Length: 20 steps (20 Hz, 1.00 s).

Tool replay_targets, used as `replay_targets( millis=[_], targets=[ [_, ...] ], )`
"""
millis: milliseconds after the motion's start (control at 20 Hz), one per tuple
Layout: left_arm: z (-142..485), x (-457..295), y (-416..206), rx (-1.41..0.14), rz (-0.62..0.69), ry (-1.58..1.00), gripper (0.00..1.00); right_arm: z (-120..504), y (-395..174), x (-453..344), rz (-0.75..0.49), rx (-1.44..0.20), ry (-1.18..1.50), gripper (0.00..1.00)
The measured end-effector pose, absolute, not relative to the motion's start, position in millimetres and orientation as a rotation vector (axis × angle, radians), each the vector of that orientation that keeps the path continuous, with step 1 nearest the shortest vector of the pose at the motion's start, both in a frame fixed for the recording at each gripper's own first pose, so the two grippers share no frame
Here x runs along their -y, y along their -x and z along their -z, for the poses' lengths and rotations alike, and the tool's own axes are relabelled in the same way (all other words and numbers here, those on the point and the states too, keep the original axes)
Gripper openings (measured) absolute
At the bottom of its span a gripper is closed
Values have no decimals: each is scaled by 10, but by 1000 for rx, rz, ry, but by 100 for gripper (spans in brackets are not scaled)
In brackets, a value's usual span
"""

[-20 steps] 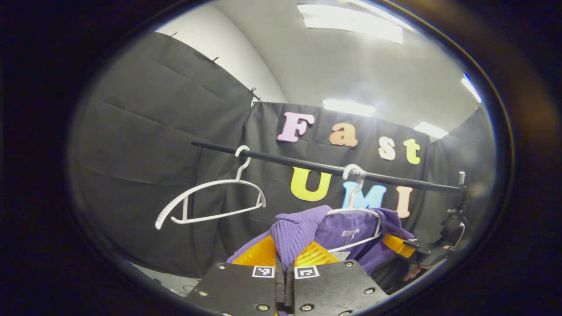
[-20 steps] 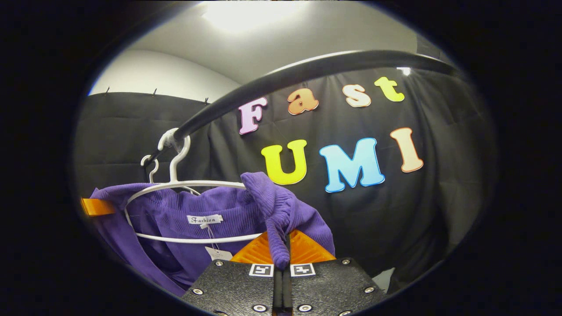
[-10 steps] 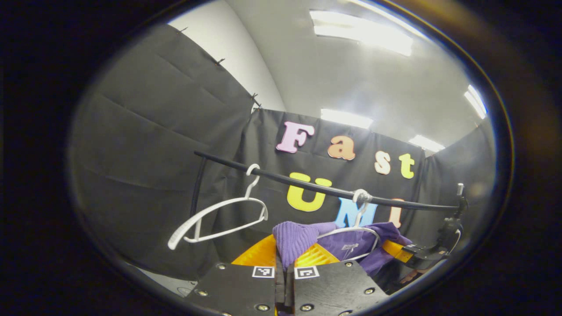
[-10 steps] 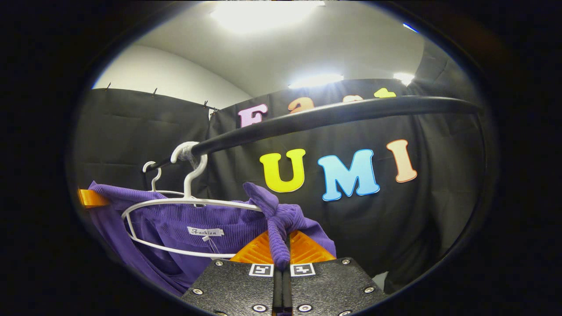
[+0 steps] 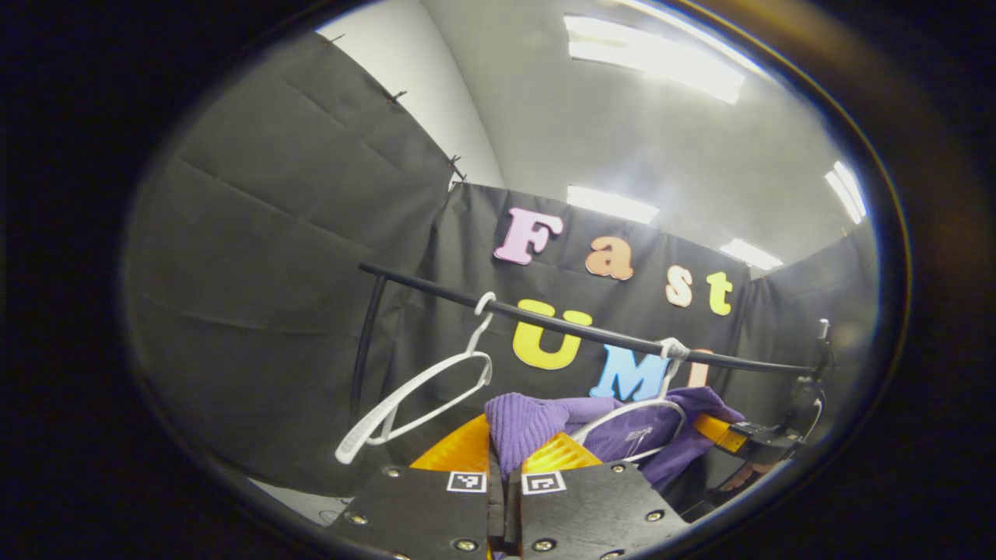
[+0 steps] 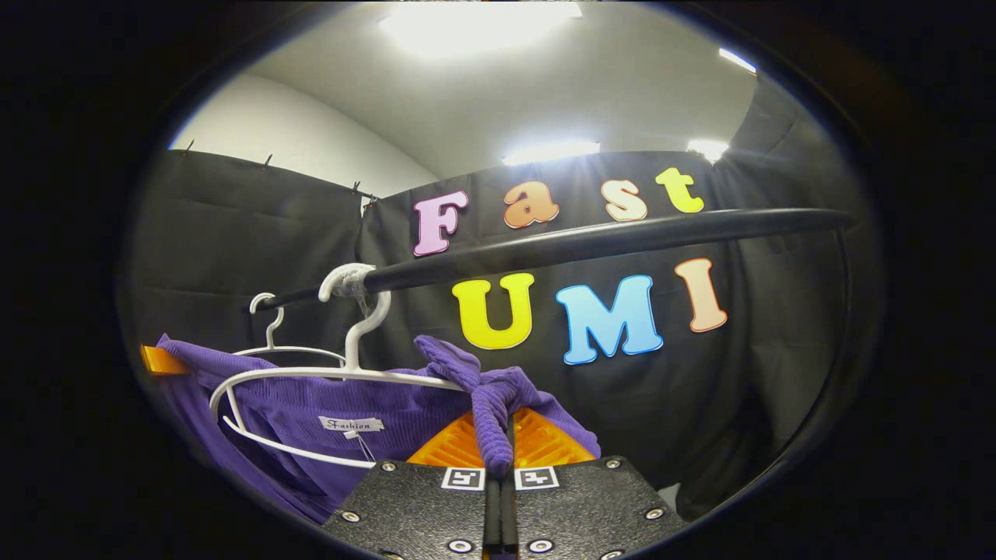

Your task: Grasp the clothes on the hanger with both hands and then place them into the laundry hamper below.

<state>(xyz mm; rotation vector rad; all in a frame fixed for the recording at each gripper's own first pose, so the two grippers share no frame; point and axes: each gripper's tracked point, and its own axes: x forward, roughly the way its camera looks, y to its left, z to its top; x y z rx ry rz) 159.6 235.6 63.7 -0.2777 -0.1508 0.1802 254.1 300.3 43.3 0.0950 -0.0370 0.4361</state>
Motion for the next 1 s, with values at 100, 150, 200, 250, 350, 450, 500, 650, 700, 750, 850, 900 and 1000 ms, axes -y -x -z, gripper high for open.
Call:
replay_targets(
  millis=[100,150,200,250,350,450,500,650,700,750,850,900,1000],
  targets=[
    [-551,-2459,-1611,136,-172,292,1,-435,-2520,-3029,-417,39,-84,0],
    [-496,-2483,-1656,127,-156,297,1,-435,-2523,-3035,-403,34,-83,0],
    [-451,-2494,-1681,118,-139,299,0,-426,-2518,-3034,-389,22,-80,0],
    [-394,-2511,-1687,106,-127,295,1,-420,-2497,-3035,-375,18,-74,0],
    [-305,-2555,-1709,94,-112,289,1,-419,-2468,-3039,-358,14,-71,0],
    [-236,-2576,-1742,91,-96,295,1,-400,-2464,-3041,-344,11,-62,0],
    [-196,-2590,-1763,88,-89,304,1,-391,-2455,-3043,-339,12,-52,0],
    [-39,-2620,-1812,75,-89,320,1,-364,-2448,-3057,-338,11,-31,0],
    [-3,-2619,-1836,71,-92,325,1,-368,-2455,-3056,-340,11,-30,0],
    [43,-2603,-1853,66,-94,329,1,-367,-2450,-3050,-343,13,-30,0],
    [143,-2564,-1871,48,-103,329,1,-378,-2466,-3019,-347,19,-36,0],
    [175,-2541,-1866,40,-108,328,1,-386,-2483,-2988,-347,21,-42,0],
    [219,-2451,-1855,29,-116,329,1,-375,-2525,-2926,-347,21,-57,0]
  ],
)
